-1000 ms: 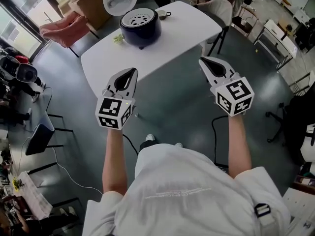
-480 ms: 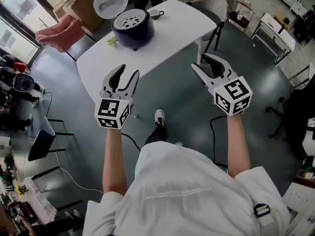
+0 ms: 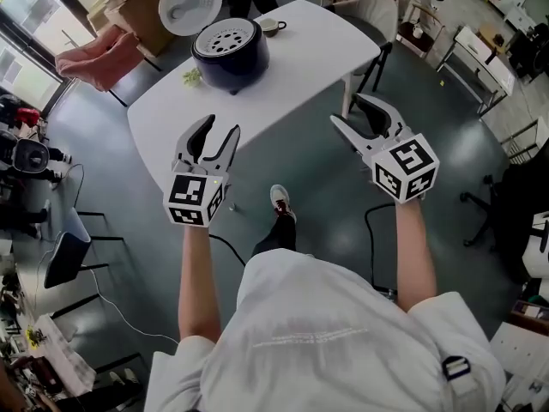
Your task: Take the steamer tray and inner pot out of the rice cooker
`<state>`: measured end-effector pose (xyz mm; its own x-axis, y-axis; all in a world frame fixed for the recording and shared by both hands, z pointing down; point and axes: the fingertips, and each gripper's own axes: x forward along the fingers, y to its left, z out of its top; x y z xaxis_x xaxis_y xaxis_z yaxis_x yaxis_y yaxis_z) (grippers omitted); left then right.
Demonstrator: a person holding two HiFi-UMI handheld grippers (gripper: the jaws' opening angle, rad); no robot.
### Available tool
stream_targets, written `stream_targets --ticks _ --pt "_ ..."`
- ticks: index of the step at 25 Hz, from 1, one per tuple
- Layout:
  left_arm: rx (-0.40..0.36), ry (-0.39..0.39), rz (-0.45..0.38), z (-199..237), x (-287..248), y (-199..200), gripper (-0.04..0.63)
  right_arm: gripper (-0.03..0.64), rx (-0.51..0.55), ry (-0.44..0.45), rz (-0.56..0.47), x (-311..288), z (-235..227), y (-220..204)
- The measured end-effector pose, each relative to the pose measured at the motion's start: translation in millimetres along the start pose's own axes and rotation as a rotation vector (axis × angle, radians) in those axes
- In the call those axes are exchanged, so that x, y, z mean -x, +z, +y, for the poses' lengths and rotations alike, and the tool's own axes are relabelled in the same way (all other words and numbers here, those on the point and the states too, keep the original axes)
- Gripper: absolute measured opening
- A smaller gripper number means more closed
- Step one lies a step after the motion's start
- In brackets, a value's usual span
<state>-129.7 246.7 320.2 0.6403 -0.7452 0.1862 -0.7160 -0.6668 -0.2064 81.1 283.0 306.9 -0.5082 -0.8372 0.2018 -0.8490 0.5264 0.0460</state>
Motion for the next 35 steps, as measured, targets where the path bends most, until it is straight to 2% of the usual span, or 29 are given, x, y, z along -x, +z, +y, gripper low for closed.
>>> stream_targets --ticks 7,14,23,30,35 --pt "0.033 0.033 0.01 62.6 -52.2 -27.9 0.218 0.239 0.018 0.017 0.04 -70.1 -33.3 -2.6" --pt "0.058 0.048 0.01 138.8 -125.3 -37.6 0.218 0.238 0.036 0.028 0.078 -163.9 -77.3 18.1" --pt "0.109 0.066 0.039 230.0 -183.1 -58.1 0.212 0.238 0.002 0.067 0.101 -278.9 -100.2 36.7" --pt "0.15 0.087 0.087 268.9 -209.0 -80.5 0.209 0.238 -0.006 0.105 0.136 -335.8 -109.7 32.6" --pt "0.174 0.103 0.114 281.5 -214.9 -93.0 0.207 0.238 -0.004 0.14 0.159 -367.7 -112.6 27.2"
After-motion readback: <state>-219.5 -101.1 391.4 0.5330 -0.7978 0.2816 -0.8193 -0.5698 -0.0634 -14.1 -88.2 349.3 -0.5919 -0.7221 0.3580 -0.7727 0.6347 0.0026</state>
